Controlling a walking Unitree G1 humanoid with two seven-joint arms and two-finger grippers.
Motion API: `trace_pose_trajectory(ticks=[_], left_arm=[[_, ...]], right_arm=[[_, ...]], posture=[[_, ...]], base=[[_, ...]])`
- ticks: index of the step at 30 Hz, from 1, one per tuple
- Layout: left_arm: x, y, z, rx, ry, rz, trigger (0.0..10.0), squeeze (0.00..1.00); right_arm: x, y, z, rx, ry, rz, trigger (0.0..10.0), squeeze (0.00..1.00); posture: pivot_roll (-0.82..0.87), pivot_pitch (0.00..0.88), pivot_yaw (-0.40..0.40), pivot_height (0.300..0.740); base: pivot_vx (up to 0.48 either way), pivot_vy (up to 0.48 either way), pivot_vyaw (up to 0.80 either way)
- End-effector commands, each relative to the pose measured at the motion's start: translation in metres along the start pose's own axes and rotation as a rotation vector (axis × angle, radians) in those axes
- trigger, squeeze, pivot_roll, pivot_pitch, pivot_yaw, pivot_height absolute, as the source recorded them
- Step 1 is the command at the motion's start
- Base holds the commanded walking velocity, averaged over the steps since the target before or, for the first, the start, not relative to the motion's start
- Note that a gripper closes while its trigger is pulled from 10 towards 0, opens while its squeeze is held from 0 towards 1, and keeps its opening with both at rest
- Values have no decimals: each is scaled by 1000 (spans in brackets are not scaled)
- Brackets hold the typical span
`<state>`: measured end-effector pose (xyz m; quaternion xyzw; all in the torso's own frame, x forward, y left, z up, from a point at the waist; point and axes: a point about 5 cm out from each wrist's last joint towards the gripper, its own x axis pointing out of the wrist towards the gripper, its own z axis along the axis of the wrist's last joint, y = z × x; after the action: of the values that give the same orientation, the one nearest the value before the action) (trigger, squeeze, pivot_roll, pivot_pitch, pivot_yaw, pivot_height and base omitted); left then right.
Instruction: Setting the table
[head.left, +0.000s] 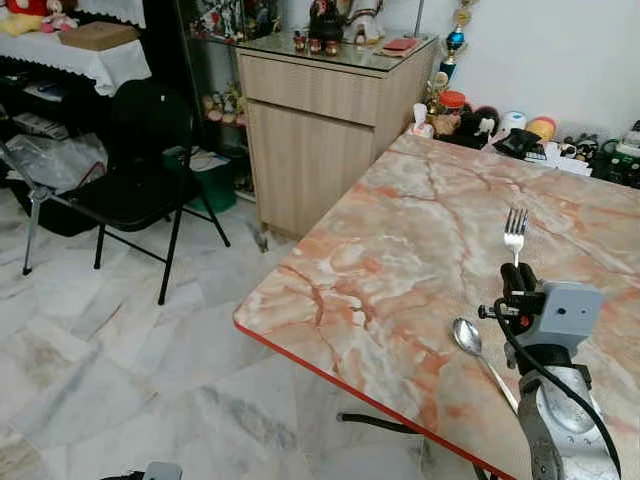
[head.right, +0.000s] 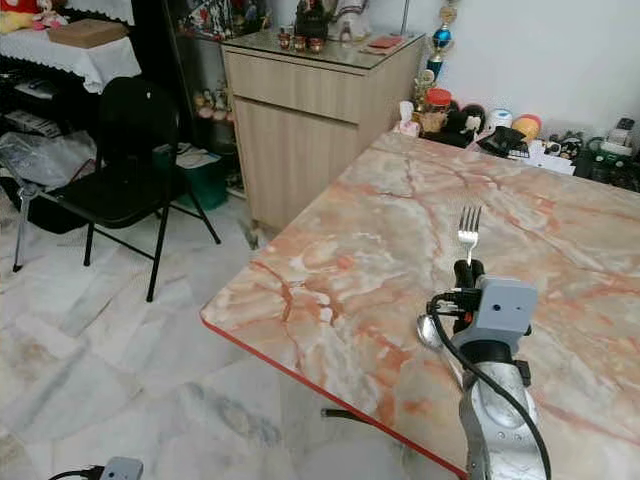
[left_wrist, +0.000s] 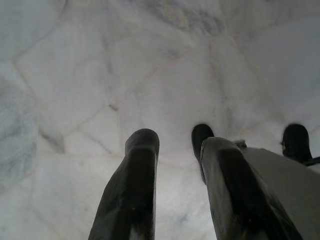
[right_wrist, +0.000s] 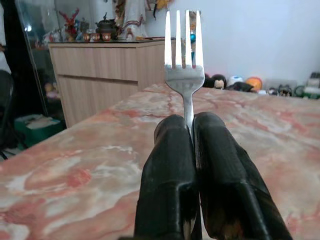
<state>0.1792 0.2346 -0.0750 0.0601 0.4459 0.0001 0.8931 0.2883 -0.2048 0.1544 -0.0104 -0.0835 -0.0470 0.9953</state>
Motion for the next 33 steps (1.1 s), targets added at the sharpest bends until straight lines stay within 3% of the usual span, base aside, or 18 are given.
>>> trace_pose_trajectory(ticks=[1,6,12,18,23,29,33], left_arm=[[1,0,5,33,-16,-14,10000,0],[3,-3,14,26,-43,-22,10000,0],[4,-5,23,1,-72,-16,10000,0],[4,-8,19,-7,-66,-18,10000,0],[4,-12,18,-15,-72,-25,10000,0],[3,-8,13,-15,-58,-22,10000,0],[2,-5,8,-12,-41,-17,10000,0]], right_arm=[[0,-4,-3,-22,17,-8,10000,0],[3,-4,1,-17,-3,-9,10000,0],[7,-2,7,-4,-33,-8,10000,0],[11,4,7,37,-36,-8,10000,0],[15,5,10,39,-44,-2,10000,0],[12,4,10,35,-48,-6,10000,0],[10,5,10,35,-56,-11,10000,0]], posture=[[-35,0,-14,740],[-37,0,-18,740],[-32,0,-23,740],[-29,6,-32,740],[-32,22,-30,740],[-33,36,-23,740],[-30,43,-14,740]], base=[[0,-480,-750],[0,-480,-711],[0,-480,0],[0,-480,0],[0,-480,-686],[0,-480,-699],[0,-480,0]])
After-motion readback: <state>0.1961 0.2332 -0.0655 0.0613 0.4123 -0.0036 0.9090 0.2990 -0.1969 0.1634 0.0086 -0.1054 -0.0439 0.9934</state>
